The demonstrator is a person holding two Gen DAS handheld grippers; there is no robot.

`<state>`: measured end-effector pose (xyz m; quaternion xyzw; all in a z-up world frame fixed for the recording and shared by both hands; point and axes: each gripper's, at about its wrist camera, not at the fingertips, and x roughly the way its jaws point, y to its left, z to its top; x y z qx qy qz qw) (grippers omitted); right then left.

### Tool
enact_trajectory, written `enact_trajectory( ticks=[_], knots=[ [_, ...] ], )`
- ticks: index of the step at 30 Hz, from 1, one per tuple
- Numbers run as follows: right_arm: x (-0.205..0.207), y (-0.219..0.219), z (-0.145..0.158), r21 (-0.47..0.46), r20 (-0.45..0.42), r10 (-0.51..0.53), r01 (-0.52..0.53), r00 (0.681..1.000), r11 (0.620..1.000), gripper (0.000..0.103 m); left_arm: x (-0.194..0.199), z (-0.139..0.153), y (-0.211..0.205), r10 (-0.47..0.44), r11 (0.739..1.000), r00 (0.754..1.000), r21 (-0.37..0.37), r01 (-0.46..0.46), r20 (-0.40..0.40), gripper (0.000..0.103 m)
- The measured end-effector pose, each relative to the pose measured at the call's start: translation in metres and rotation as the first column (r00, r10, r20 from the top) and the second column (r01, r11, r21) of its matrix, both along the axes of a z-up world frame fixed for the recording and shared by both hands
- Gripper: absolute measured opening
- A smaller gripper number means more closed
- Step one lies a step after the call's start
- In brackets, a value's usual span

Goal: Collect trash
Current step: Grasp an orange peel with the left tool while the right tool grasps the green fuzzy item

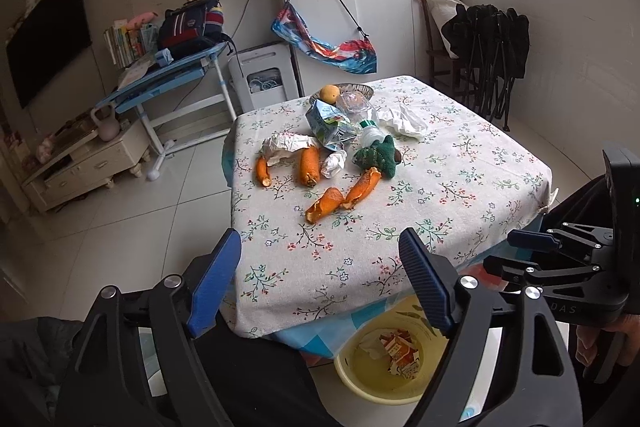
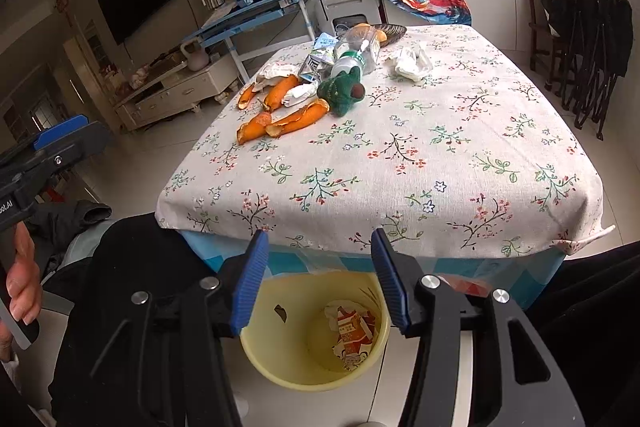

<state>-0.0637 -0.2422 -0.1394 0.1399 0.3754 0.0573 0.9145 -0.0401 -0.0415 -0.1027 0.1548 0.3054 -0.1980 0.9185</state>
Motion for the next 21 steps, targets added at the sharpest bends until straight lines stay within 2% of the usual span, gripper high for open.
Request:
enact_trajectory(
  ticks=[7, 15, 21],
  knots=[
    [0.018, 0.000, 0.000, 0.055, -0.026, -0.001, 0.003, 1.000, 0.998, 0.052, 0.023, -0.012, 0.010, 0.034, 0.999, 0.999, -0.018, -0.034, -0.027, 0.080],
    [0.073, 0.000, 0.002, 0.121, -0.075, -0.047, 0.055, 0.996, 0.991, 0.052, 0.063, -0.025, 0.022, 0.077, 0.996, 0.995, -0.033, -0.079, -0.060, 0.080],
    [0.112, 0.001, 0.001, 0.081, -0.083, -0.082, 0.089, 0.993, 0.993, 0.052, 0.088, -0.038, 0.022, 0.073, 0.996, 0.993, -0.041, -0.077, -0.096, 0.080]
  ],
)
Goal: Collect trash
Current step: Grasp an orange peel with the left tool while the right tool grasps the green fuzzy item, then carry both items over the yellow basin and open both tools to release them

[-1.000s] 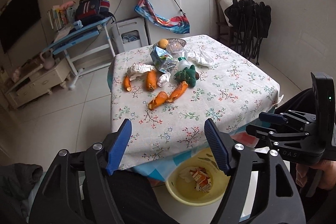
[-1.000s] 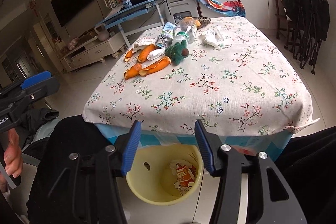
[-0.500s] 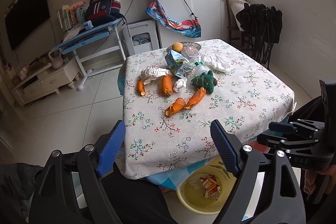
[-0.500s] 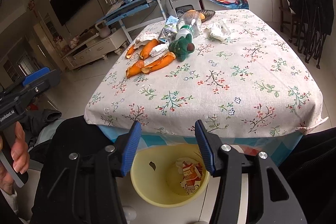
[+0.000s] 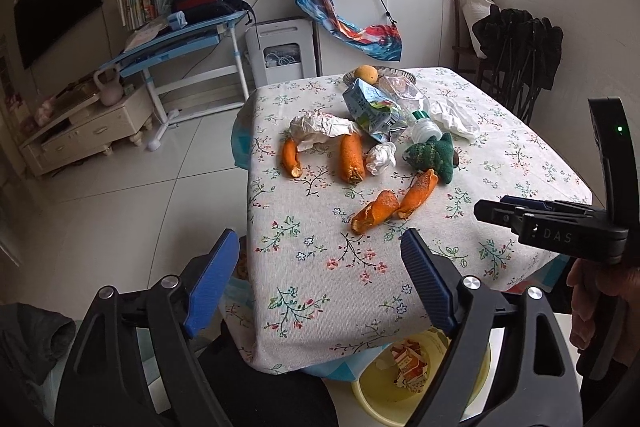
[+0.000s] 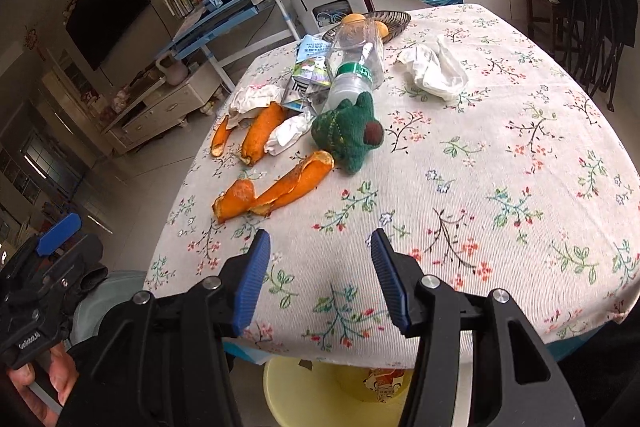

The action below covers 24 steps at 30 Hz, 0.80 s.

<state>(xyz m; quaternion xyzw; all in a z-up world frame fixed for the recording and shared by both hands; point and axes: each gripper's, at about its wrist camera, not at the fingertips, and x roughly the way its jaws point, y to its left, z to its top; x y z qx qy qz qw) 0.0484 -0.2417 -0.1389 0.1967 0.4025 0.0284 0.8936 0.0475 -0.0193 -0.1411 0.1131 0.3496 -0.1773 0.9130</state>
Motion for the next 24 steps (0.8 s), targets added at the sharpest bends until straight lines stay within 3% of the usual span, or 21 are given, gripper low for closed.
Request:
enact_trajectory(
  ticks=[8, 13, 17, 21, 24],
  knots=[
    [0.049, -0.020, -0.001, -0.073, -0.015, -0.058, 0.057, 0.998, 0.996, 0.052, 0.040, -0.029, -0.027, -0.079, 0.997, 0.995, -0.001, 0.079, -0.067, 0.080],
    [0.070, -0.023, -0.009, -0.076, -0.053, -0.032, 0.028, 0.998, 0.997, 0.045, 0.064, -0.052, -0.052, -0.140, 0.990, 0.983, 0.008, 0.142, -0.120, 0.068],
    [0.075, -0.026, -0.015, -0.047, -0.074, 0.002, -0.006, 0.997, 0.999, 0.035, 0.079, -0.067, -0.061, -0.165, 0.986, 0.973, 0.008, 0.168, -0.163, 0.053],
    [0.068, -0.031, -0.014, -0.018, -0.062, 0.025, -0.026, 0.998, 0.999, 0.024, 0.090, -0.082, -0.066, -0.202, 0.979, 0.952, -0.012, 0.205, -0.231, 0.026],
    [0.056, -0.034, -0.011, 0.007, -0.050, 0.025, -0.024, 0.998, 1.000, 0.018, 0.089, -0.085, -0.068, -0.218, 0.976, 0.944, -0.032, 0.216, -0.249, 0.019]
  ],
)
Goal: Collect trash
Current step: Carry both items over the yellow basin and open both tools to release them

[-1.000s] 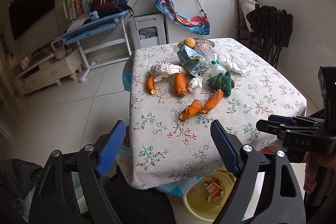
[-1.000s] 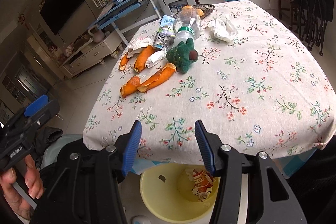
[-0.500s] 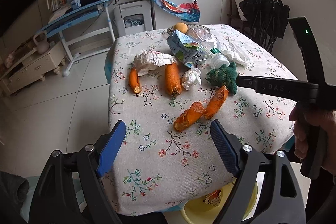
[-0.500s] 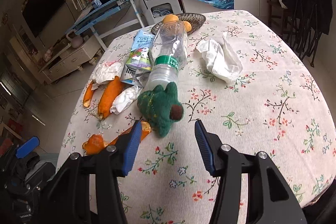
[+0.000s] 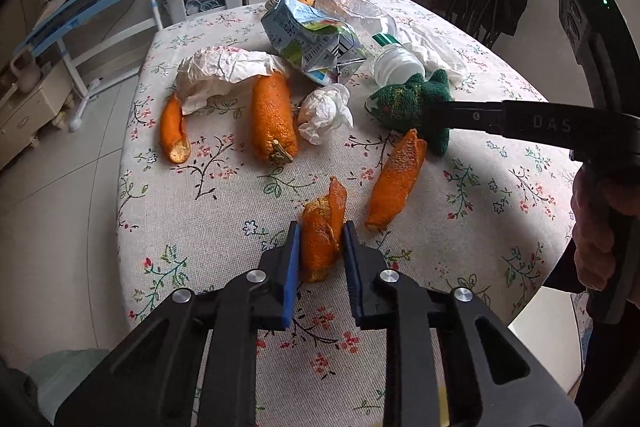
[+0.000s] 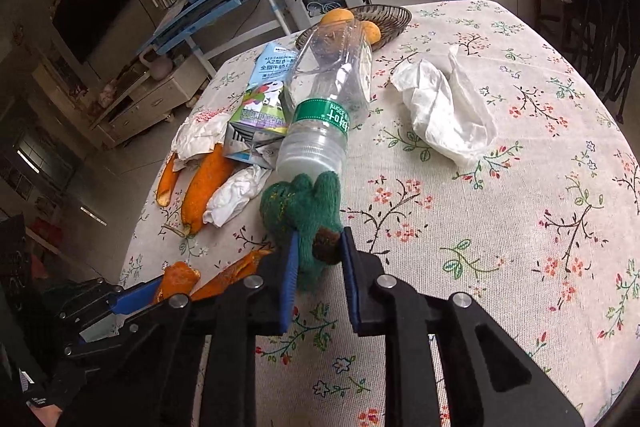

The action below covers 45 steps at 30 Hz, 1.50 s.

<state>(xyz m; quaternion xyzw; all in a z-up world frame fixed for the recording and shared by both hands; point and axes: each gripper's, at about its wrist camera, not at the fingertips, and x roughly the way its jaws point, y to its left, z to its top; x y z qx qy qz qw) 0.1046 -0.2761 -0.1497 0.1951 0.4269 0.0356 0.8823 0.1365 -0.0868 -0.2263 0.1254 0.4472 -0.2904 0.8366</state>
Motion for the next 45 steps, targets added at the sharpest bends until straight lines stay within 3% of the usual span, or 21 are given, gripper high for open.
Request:
enact_trajectory(
  ticks=[10, 18, 24, 32, 34, 45],
  knots=[
    [-0.054, -0.008, 0.023, 0.056, 0.064, -0.012, 0.008, 0.998, 0.998, 0.018, -0.030, 0.030, 0.024, 0.074, 0.993, 0.997, -0.094, -0.073, 0.013, 0.016],
    [-0.113, 0.025, 0.049, 0.007, 0.109, 0.101, -0.103, 0.989, 0.995, 0.018, -0.069, 0.065, 0.040, 0.133, 0.986, 0.987, -0.112, -0.123, 0.086, 0.017],
    [-0.147, 0.061, 0.033, -0.065, 0.058, 0.215, -0.211, 0.975, 0.975, 0.018, -0.092, 0.084, 0.039, 0.135, 0.988, 0.980, -0.096, -0.121, 0.148, 0.017],
    [-0.156, 0.077, -0.006, -0.096, -0.044, 0.253, -0.256, 0.967, 0.962, 0.024, -0.116, 0.096, 0.037, 0.115, 0.991, 0.976, -0.084, -0.101, 0.185, 0.017],
    [-0.157, 0.075, -0.008, -0.096, -0.036, 0.238, -0.241, 0.970, 0.966, 0.034, -0.119, 0.098, 0.037, 0.113, 0.992, 0.976, -0.084, -0.099, 0.185, 0.017],
    [-0.167, 0.063, 0.003, -0.103, 0.046, 0.182, -0.177, 0.982, 0.979, 0.039, -0.136, 0.106, 0.033, 0.090, 0.994, 0.974, -0.077, -0.075, 0.206, 0.017]
  ],
)
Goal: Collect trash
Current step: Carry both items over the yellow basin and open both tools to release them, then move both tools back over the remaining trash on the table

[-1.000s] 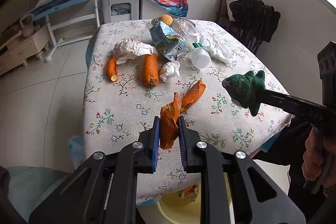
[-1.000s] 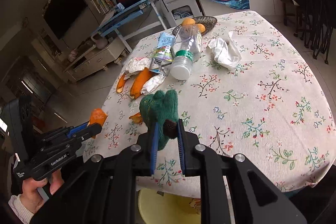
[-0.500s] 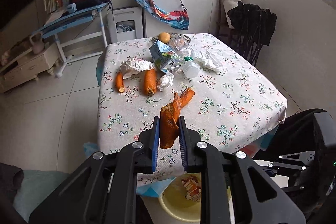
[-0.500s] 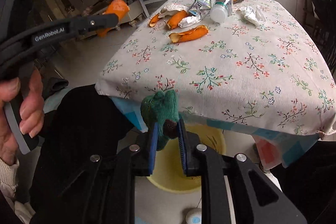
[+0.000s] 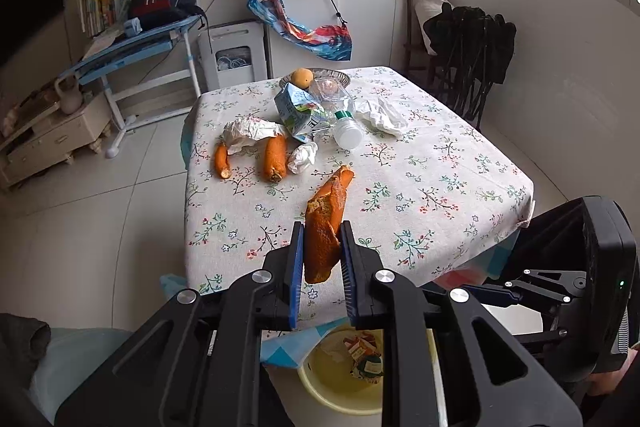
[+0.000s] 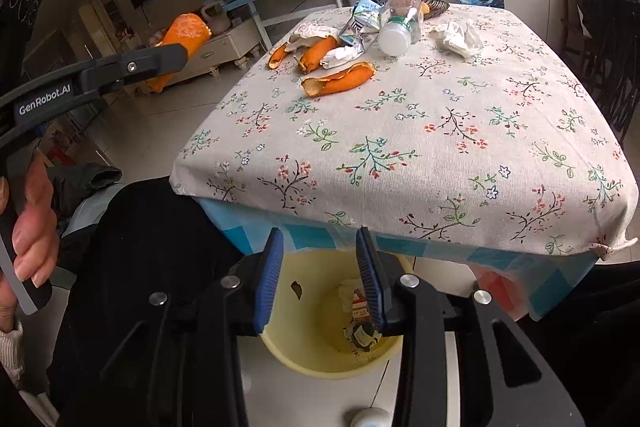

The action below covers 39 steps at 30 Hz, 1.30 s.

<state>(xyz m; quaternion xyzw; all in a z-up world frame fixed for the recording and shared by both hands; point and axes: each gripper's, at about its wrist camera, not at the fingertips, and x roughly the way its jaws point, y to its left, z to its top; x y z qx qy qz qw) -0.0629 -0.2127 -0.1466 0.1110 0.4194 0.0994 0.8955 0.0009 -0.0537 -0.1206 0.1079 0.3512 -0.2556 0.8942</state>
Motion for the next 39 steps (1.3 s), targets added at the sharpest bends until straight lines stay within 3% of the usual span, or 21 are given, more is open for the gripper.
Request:
enact_trajectory(
  ticks=[9, 13, 17, 25, 28, 30, 36, 39],
  knots=[
    [-0.003, -0.011, 0.003, 0.003, 0.026, -0.052, 0.052, 0.998, 0.999, 0.041, -0.010, -0.003, -0.004, -0.023, 1.000, 1.000, 0.017, 0.023, -0.008, 0.017],
    [-0.004, -0.014, 0.003, 0.003, 0.035, -0.071, 0.071, 0.997, 0.998, 0.047, -0.016, -0.010, -0.007, -0.038, 0.999, 0.999, 0.027, 0.039, -0.029, 0.017],
    [-0.002, -0.019, 0.001, -0.003, 0.028, -0.093, 0.093, 0.995, 0.996, 0.048, -0.023, -0.032, -0.011, -0.070, 0.997, 0.993, 0.037, 0.073, -0.092, 0.017],
    [-0.005, -0.031, 0.005, -0.034, 0.052, -0.175, 0.177, 0.983, 0.984, 0.063, -0.045, -0.070, -0.020, -0.146, 0.984, 0.968, 0.068, 0.162, -0.206, 0.018],
    [-0.007, -0.039, 0.006, -0.038, 0.060, -0.216, 0.219, 0.975, 0.975, 0.068, -0.047, -0.071, -0.020, -0.142, 0.984, 0.967, 0.079, 0.162, -0.212, 0.024],
    [-0.008, -0.043, 0.007, -0.034, 0.067, -0.238, 0.241, 0.969, 0.970, 0.074, -0.046, -0.065, -0.017, -0.124, 0.987, 0.974, 0.074, 0.141, -0.191, 0.042],
    [-0.010, -0.046, 0.011, -0.060, 0.091, -0.269, 0.275, 0.959, 0.959, 0.087, -0.043, -0.030, 0.000, -0.002, 0.998, 1.000, 0.058, 0.003, -0.022, 0.085],
    [-0.013, -0.044, 0.014, -0.076, 0.122, -0.274, 0.284, 0.954, 0.956, 0.091, -0.044, -0.016, 0.009, 0.058, 0.997, 0.997, 0.057, -0.061, 0.053, 0.092]
  ],
)
